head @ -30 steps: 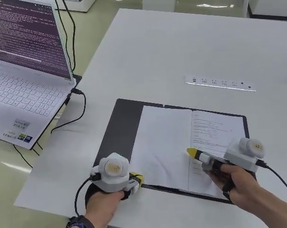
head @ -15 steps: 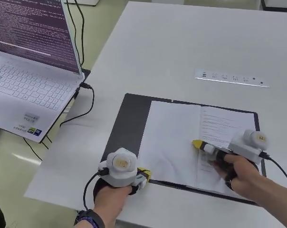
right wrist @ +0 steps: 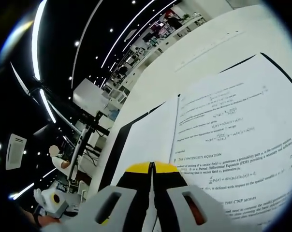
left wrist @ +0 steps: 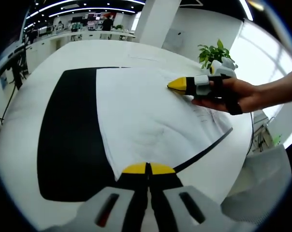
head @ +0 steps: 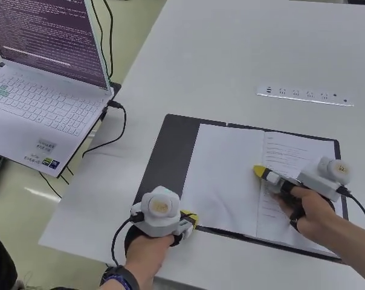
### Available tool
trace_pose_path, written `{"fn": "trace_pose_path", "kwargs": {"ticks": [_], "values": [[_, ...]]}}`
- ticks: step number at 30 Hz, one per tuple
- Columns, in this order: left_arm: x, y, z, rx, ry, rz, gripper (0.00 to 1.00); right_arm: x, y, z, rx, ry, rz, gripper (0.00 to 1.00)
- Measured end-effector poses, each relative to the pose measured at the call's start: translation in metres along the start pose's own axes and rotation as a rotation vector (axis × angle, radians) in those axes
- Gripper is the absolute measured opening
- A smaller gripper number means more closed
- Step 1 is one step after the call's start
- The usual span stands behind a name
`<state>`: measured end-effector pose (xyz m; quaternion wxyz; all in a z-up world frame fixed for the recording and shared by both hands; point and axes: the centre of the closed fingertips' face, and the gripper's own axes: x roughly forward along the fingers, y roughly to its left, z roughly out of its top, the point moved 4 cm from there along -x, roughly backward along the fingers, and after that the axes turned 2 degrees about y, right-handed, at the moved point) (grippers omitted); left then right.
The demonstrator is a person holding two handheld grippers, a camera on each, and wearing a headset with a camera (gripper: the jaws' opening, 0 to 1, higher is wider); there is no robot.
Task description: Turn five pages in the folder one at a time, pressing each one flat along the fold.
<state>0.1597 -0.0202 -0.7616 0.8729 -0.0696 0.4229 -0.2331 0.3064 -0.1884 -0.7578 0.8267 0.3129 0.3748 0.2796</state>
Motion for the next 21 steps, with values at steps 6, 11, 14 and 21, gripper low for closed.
{"fn": "trace_pose_path", "kwargs": {"ticks": [6,11,14,21], "values": [[0.000,0.000,0.000,-0.010,-0.004,-0.003,0.00,0.002,0.005,0.004,0.007,-0.009,0.011,0.00],[0.000,0.001,0.000,-0.014,-0.003,-0.004,0.00,0.002,0.015,0.008,0.032,-0.034,0.015,0.00],[0.000,0.001,0.000,-0.017,-0.005,-0.003,0.00,0.003,0.020,0.012,0.057,-0.052,0.020,0.00],[0.000,0.001,0.000,-0.013,-0.001,-0.006,0.00,0.014,0.015,0.029,0.157,-0.111,0.009,0.00]]}}
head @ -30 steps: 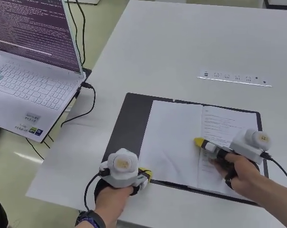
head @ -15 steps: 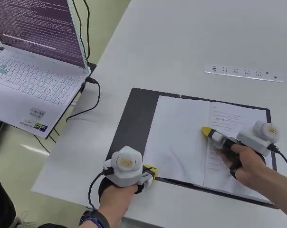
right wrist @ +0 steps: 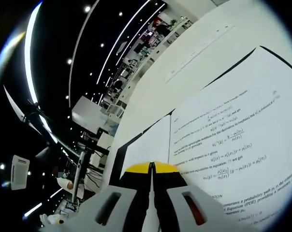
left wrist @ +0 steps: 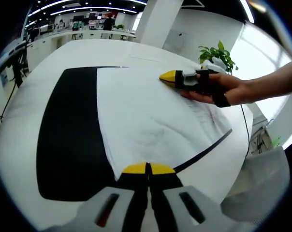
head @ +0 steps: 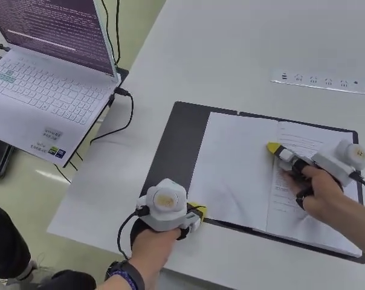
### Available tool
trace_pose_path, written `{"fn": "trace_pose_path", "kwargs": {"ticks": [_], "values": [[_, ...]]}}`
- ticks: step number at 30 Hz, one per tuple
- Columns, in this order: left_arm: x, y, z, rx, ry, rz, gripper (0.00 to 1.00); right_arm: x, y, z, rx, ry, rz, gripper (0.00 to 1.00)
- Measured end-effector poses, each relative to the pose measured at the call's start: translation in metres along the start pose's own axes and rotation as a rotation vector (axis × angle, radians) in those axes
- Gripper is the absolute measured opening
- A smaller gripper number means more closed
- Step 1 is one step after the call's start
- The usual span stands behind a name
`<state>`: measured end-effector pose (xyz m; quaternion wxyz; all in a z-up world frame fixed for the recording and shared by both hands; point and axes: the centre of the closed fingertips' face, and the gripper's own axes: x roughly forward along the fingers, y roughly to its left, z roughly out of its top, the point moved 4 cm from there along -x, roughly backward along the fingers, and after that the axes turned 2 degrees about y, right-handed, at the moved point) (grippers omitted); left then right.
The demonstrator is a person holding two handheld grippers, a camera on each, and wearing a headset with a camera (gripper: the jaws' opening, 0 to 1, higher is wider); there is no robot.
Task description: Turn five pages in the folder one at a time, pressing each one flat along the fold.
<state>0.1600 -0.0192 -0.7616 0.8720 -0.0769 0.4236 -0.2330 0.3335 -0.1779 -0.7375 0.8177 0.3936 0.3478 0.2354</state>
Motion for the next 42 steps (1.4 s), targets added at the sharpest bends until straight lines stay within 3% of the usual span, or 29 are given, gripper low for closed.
{"fn": "trace_pose_path", "kwargs": {"ticks": [4,13,29,37,42], "values": [[0.000,0.000,0.000,-0.003,-0.001,0.000,0.00,0.012,-0.015,0.013,0.028,-0.027,-0.003,0.00],[0.000,0.001,0.001,0.005,0.004,-0.008,0.00,0.034,-0.034,0.032,0.077,-0.098,-0.002,0.00],[0.003,0.002,0.005,0.015,0.010,-0.014,0.00,0.057,-0.042,0.052,0.048,-0.157,-0.021,0.00],[0.004,0.002,0.005,0.020,0.013,-0.018,0.00,0.068,-0.040,0.064,-0.015,-0.138,-0.039,0.00],[0.004,0.001,0.005,0.029,0.011,-0.015,0.00,0.070,-0.041,0.069,-0.003,-0.143,-0.048,0.00]]}}
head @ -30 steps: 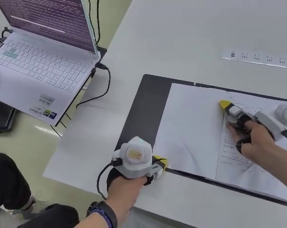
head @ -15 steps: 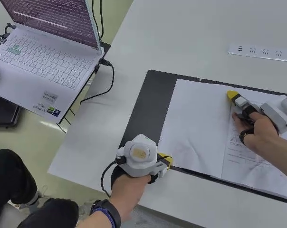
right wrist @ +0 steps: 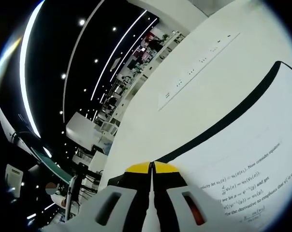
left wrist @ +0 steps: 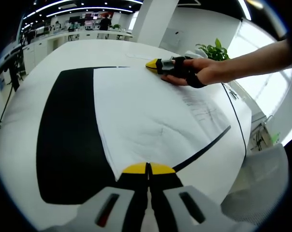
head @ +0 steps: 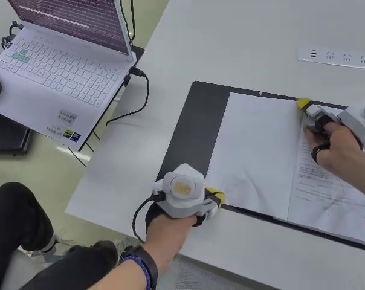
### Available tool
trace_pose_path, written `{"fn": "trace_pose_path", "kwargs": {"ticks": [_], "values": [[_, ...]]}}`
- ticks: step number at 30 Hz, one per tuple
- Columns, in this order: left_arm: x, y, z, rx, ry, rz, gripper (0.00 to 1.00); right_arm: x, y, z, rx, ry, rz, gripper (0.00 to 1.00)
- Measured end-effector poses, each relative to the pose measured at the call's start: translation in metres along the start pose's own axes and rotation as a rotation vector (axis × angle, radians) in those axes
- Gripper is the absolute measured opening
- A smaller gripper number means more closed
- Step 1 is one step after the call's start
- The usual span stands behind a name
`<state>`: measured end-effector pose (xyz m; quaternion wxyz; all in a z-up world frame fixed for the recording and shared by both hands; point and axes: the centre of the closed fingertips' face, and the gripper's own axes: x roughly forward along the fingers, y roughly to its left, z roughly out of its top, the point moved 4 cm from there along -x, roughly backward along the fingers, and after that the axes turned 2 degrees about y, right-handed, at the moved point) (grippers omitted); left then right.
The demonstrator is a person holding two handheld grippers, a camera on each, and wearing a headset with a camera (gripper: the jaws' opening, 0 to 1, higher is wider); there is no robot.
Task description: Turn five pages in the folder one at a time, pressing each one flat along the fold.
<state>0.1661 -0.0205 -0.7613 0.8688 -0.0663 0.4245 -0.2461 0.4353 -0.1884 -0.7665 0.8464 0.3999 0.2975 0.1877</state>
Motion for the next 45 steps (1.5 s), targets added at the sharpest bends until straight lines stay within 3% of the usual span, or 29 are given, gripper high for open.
{"fn": "trace_pose_path", "kwargs": {"ticks": [8,15,28,45], "values": [[0.000,0.000,0.000,0.001,0.001,-0.002,0.00,-0.005,0.003,-0.003,-0.050,0.014,0.016,0.00],[0.000,0.000,0.000,0.003,0.004,-0.008,0.00,-0.021,0.009,-0.016,-0.098,0.055,0.040,0.00],[-0.001,0.001,0.000,-0.007,-0.007,-0.009,0.00,-0.072,0.041,-0.055,-0.144,0.096,0.051,0.00],[-0.001,0.001,-0.002,0.003,-0.023,0.008,0.00,-0.114,0.042,-0.081,-0.161,0.116,0.046,0.00]]}}
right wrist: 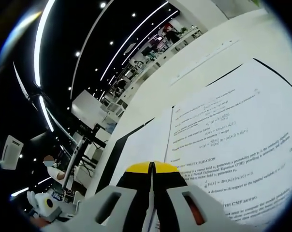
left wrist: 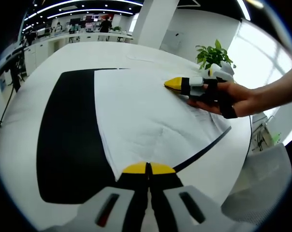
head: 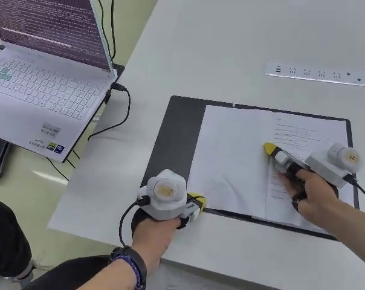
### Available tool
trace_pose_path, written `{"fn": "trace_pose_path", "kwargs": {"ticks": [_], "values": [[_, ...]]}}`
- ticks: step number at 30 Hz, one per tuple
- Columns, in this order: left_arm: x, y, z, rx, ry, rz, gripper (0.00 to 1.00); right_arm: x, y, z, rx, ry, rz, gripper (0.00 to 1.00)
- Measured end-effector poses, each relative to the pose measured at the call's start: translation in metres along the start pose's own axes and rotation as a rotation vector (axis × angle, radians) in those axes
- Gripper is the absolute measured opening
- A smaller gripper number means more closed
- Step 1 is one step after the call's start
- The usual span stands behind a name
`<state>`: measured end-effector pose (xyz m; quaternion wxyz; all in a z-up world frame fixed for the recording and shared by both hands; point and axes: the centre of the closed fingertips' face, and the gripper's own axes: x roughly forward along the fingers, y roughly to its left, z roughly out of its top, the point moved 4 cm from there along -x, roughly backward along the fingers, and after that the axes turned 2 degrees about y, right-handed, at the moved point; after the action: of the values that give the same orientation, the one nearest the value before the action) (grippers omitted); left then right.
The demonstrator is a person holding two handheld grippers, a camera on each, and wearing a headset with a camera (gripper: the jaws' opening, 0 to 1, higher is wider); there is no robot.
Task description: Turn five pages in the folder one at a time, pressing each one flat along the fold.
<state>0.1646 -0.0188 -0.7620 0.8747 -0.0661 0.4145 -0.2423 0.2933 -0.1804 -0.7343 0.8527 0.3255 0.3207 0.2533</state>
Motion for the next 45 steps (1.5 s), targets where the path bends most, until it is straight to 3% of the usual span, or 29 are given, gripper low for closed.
{"fn": "trace_pose_path", "kwargs": {"ticks": [4,6,22,45], "values": [[0.000,-0.001,-0.001,-0.005,-0.007,0.008,0.00,-0.010,0.000,-0.007,0.008,0.001,0.000,0.00],[-0.001,-0.001,-0.001,-0.008,-0.012,0.010,0.00,-0.009,-0.007,-0.005,0.003,0.011,-0.007,0.00],[-0.003,-0.002,-0.002,0.006,-0.018,0.018,0.00,-0.048,-0.015,-0.052,-0.050,0.103,0.001,0.00],[-0.004,-0.002,-0.002,0.006,-0.026,0.015,0.00,-0.081,-0.004,-0.094,-0.098,0.183,0.010,0.00]]}}
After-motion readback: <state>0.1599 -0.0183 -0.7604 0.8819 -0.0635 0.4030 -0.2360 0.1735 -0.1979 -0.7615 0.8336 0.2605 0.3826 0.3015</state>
